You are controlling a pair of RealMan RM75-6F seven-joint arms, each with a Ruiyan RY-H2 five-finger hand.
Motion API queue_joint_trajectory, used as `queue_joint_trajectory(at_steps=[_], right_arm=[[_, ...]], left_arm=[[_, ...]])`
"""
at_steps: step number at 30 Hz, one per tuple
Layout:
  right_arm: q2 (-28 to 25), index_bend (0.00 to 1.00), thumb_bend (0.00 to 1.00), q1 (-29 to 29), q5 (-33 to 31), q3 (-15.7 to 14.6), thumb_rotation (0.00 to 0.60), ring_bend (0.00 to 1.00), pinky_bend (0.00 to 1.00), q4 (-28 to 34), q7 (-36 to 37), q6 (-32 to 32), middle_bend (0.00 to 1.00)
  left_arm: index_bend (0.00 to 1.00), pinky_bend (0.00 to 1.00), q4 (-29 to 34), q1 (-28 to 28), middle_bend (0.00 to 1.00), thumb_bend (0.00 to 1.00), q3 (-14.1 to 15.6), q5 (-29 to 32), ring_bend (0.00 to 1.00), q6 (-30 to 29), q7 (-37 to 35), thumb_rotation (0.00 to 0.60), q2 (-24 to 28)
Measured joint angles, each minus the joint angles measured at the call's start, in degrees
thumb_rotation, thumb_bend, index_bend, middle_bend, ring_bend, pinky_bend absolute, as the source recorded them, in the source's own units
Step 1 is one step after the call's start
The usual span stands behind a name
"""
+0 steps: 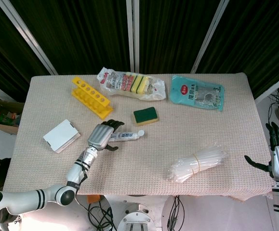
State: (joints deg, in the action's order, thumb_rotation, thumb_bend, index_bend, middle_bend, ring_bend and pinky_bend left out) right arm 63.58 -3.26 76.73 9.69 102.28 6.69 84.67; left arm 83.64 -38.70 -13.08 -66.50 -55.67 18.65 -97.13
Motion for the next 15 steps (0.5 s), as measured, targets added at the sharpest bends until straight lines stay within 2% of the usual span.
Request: queue_joint_trajectory(at_steps=[6, 15], right_arm=[[0.1, 0.00, 0.00, 0.3, 0.0, -0.1, 0.600, 0.00, 0.00, -0.7, 0.8, 0.3, 0.00], [0.4, 0.00, 0.00, 0.4, 0.1, -0.4, 0.600, 0.00, 0.00, -1.6, 1.8, 0.0, 0.00]], left_arm=[[0.19, 0.28, -0.9, -0.7, 0.24, 0.10, 0.1, 1.5, 0.17, 0.0, 1.1, 0.600, -0.4], [0.22, 0.31, -2.2, -1.4, 0.31, 0.14, 0.6, 4.5, 0.23, 0.7, 2.0, 0.600, -1.1]])
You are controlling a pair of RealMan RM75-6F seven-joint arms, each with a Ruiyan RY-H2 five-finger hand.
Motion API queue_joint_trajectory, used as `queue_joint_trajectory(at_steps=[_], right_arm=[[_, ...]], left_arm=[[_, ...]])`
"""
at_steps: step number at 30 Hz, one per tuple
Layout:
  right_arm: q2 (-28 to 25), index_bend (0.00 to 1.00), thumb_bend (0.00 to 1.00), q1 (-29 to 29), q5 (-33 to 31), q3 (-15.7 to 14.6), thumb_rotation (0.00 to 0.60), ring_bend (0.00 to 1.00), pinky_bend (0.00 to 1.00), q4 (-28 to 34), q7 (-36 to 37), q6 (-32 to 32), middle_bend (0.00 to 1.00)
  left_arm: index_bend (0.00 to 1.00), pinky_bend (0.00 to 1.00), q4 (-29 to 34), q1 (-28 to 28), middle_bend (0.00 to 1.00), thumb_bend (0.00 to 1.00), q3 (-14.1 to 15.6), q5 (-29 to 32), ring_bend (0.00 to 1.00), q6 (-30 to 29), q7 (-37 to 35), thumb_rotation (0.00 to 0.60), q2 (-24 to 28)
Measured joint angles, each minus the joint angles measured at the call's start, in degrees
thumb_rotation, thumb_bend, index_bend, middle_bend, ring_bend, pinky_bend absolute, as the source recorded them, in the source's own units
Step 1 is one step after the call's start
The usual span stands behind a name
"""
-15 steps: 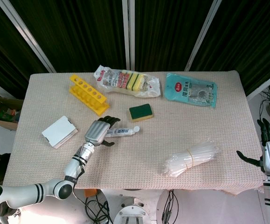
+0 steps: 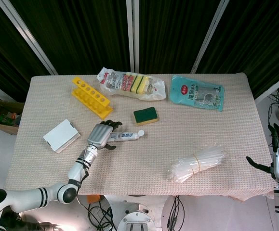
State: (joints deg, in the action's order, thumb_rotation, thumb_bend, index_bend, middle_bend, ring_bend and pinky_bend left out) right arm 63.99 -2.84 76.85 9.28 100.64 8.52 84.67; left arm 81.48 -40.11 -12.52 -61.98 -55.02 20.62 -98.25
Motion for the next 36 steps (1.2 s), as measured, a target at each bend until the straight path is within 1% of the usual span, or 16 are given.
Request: queue_joint_trajectory(at_steps=[4, 8, 15, 18, 23, 31, 34, 36], right_arm=[[0.3, 0.00, 0.00, 0.0, -0.2, 0.0, 0.600, 0.00, 0.00, -0.6, 0.5, -0.2, 0.00], [0.2, 0.00, 0.00, 0.0, -0.2, 0.2, 0.600, 0.00, 0.00, -0.6, 0.5, 0.0, 0.00], [0.1, 0.00, 0.00, 0.3, -0.5, 0.2, 0.600, 0.00, 0.00, -0.8, 0.7, 0.1, 0.00], [0.2, 0.00, 0.00, 0.3, -0.5, 0.1, 0.600, 0.00, 0.00, -1.0, 0.8, 0.1, 0.00], [0.5, 0.00, 0.00, 0.2, -0.4, 0.0, 0.600, 0.00, 0.00, -1.4, 0.8, -0.1, 0.00], [0.4, 0.00, 0.00, 0.3, -0.5, 0.1, 0.600, 0.00, 0.00, -1.1, 0.4, -0.1, 0.00], [0.4, 0.00, 0.00, 0.3, -0.5, 0.0, 0.600, 0.00, 0.00, -1.0, 0.4, -0.1, 0.00], [0.3, 0.00, 0.00, 0.4, -0.6, -0.1, 0.600, 0.00, 0.00, -1.0, 0.3, -0.3, 0.00]], left_arm=[[0.23, 0.34, -1.8, -1.1, 0.31, 0.18, -0.8, 0.6, 0.25, 0.8, -1.2, 0.600, -1.5], [0.25, 0.37, -4.1, -2.7, 0.34, 0.24, -1.3, 1.2, 0.27, 1.9, -1.3, 0.600, -2.8], [0.32, 0.40, -6.1, -3.9, 0.38, 0.24, -1.1, 3.3, 0.30, 3.0, 0.0, 0.600, -3.8], [0.37, 0.43, -6.4, -3.9, 0.41, 0.24, -0.7, 3.5, 0.33, 2.3, 0.5, 0.600, -3.9], [0.44, 0.48, -6.4, -3.8, 0.49, 0.26, -0.4, 4.4, 0.40, 2.2, 1.0, 0.600, -3.9], [0.50, 0.53, -7.3, -4.5, 0.54, 0.29, -0.2, 5.5, 0.44, 3.1, 1.1, 0.600, -4.4], [0.54, 0.57, -8.0, -4.8, 0.59, 0.30, -0.4, 5.9, 0.49, 3.2, 1.0, 0.600, -4.8], [0.60, 0.62, -8.4, -4.8, 0.65, 0.33, -0.6, 6.0, 0.55, 3.0, 0.6, 0.600, -5.2]])
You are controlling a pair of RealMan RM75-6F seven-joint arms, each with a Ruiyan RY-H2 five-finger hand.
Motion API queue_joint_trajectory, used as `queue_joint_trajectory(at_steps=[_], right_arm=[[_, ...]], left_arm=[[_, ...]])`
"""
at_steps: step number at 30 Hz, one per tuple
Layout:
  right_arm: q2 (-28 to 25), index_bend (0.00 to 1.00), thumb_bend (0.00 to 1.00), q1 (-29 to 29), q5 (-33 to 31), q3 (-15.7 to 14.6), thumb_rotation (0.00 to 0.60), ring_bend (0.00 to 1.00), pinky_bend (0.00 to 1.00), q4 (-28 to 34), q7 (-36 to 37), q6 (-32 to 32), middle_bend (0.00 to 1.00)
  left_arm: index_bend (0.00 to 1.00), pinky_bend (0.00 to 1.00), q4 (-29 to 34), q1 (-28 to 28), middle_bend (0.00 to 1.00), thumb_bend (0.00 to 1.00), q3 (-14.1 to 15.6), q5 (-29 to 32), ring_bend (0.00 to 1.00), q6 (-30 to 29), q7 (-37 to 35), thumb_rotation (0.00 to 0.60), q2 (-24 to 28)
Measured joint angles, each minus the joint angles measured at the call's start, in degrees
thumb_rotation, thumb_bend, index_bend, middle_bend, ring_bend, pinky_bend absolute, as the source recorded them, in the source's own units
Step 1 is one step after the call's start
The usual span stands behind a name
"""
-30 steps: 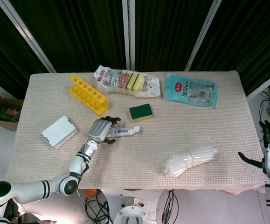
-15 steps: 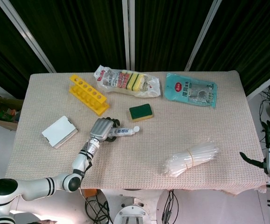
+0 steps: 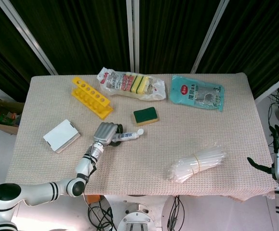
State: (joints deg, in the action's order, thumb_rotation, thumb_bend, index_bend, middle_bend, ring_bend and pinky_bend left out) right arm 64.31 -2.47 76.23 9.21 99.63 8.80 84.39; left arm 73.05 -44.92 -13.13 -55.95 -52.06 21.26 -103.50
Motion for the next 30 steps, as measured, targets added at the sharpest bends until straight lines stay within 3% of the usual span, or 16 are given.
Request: queue_joint_trajectory(at_steps=[5, 12, 24, 30], right_arm=[[-0.2, 0.00, 0.00, 0.0, -0.3, -0.1, 0.600, 0.00, 0.00, 0.0, -0.1, -0.4, 0.00], [-0.3, 0.00, 0.00, 0.0, -0.1, -0.2, 0.600, 0.00, 0.00, 0.1, -0.2, -0.5, 0.00], [-0.7, 0.00, 0.00, -1.4, 4.5, 0.5, 0.600, 0.00, 0.00, 2.7, -0.2, 0.7, 0.00], [-2.7, 0.00, 0.00, -6.2, 9.4, 3.2, 0.587, 0.00, 0.00, 9.7, 0.4, -0.9, 0.00]], left_arm=[[0.74, 0.73, -1.8, 0.2, 0.79, 0.42, -0.5, -1.5, 0.68, -1.8, -2.8, 0.600, -1.4], [0.77, 0.76, -3.6, 0.9, 0.82, 0.42, 0.0, -7.3, 0.71, -2.5, -11.2, 0.600, -1.7], [0.80, 0.78, -0.2, 2.2, 0.85, 0.42, 0.6, -23.2, 0.74, -8.5, -37.9, 0.600, 0.5], [0.80, 0.80, 3.9, 1.4, 0.87, 0.42, 0.3, -27.7, 0.75, -11.8, -37.7, 0.600, 0.8]])
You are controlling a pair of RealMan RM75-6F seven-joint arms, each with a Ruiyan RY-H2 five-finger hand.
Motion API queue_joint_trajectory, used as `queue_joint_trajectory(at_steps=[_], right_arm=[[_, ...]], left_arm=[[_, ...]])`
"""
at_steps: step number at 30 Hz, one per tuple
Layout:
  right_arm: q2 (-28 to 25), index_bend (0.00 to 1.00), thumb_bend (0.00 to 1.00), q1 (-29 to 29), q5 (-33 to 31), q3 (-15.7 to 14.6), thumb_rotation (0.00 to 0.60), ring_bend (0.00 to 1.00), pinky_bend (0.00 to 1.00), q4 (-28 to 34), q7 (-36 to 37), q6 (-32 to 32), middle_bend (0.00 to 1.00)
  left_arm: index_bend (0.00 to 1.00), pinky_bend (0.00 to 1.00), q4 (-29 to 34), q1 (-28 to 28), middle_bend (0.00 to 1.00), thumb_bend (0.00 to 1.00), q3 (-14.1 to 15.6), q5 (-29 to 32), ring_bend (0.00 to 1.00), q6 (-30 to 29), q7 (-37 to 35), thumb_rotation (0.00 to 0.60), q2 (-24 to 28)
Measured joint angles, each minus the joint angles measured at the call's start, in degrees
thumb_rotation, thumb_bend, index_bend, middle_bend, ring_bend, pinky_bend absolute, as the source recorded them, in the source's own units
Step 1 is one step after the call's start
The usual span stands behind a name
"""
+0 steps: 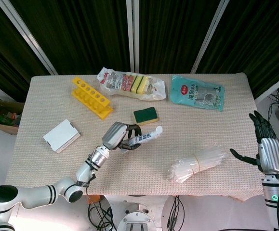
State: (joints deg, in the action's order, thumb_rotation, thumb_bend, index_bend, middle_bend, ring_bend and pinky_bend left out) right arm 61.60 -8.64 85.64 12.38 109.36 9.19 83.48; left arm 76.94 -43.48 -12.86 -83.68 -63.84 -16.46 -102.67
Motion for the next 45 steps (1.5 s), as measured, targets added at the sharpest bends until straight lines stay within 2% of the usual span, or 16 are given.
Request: queue_joint_trajectory(at_steps=[2, 7, 10, 14, 18, 21, 30, 45], right_arm=[[-0.3, 0.00, 0.00, -2.9, 1.7, 1.4, 0.542, 0.00, 0.00, 2.8, 0.3, -1.7, 0.00], [1.3, 0.00, 0.00, -11.1, 2.2, 5.2, 0.365, 0.00, 0.00, 6.8, -1.8, -7.8, 0.00], [3.4, 0.00, 0.00, -16.8, -1.3, 7.6, 0.317, 0.00, 0.00, 7.9, -5.4, -12.6, 0.00], [6.9, 0.00, 0.00, -23.6, -10.2, 10.4, 0.266, 0.00, 0.00, 8.1, -9.8, -17.8, 0.00], [10.1, 0.00, 0.00, -28.4, -19.4, 12.7, 0.253, 0.00, 0.00, 7.6, -11.5, -22.2, 0.00], [12.2, 0.00, 0.00, -31.9, -23.5, 14.1, 0.253, 0.00, 0.00, 6.8, -10.0, -25.9, 0.00], [16.2, 0.00, 0.00, -36.1, -24.4, 14.5, 0.248, 0.00, 0.00, 2.4, -4.6, -29.0, 0.00], [16.5, 0.00, 0.00, -35.6, -24.9, 12.4, 0.248, 0.00, 0.00, -1.3, -1.7, -27.1, 0.00]], left_arm=[[0.80, 0.80, -0.1, -0.5, 0.87, 0.42, -0.9, 0.7, 0.75, -0.3, 1.9, 0.600, -1.1], [0.80, 0.80, -1.2, -2.7, 0.87, 0.42, -3.6, 2.2, 0.75, -0.8, 6.9, 0.600, -4.6], [0.80, 0.80, -1.5, -4.1, 0.88, 0.42, -4.9, 2.6, 0.75, -1.1, 9.3, 0.600, -5.9], [0.80, 0.80, -1.6, -5.3, 0.88, 0.42, -6.3, 3.2, 0.75, -1.9, 12.0, 0.600, -7.2], [0.80, 0.80, -1.7, -5.7, 0.88, 0.42, -7.3, 4.2, 0.75, -2.9, 13.3, 0.600, -8.0], [0.80, 0.80, -2.0, -5.8, 0.88, 0.42, -7.4, 4.8, 0.75, -3.2, 13.8, 0.600, -8.3], [0.80, 0.80, -2.1, -5.8, 0.88, 0.42, -7.6, 5.5, 0.75, -3.8, 13.3, 0.600, -8.6], [0.80, 0.80, -1.6, -4.6, 0.88, 0.42, -7.0, 3.4, 0.76, -7.2, 9.4, 0.600, -7.6]])
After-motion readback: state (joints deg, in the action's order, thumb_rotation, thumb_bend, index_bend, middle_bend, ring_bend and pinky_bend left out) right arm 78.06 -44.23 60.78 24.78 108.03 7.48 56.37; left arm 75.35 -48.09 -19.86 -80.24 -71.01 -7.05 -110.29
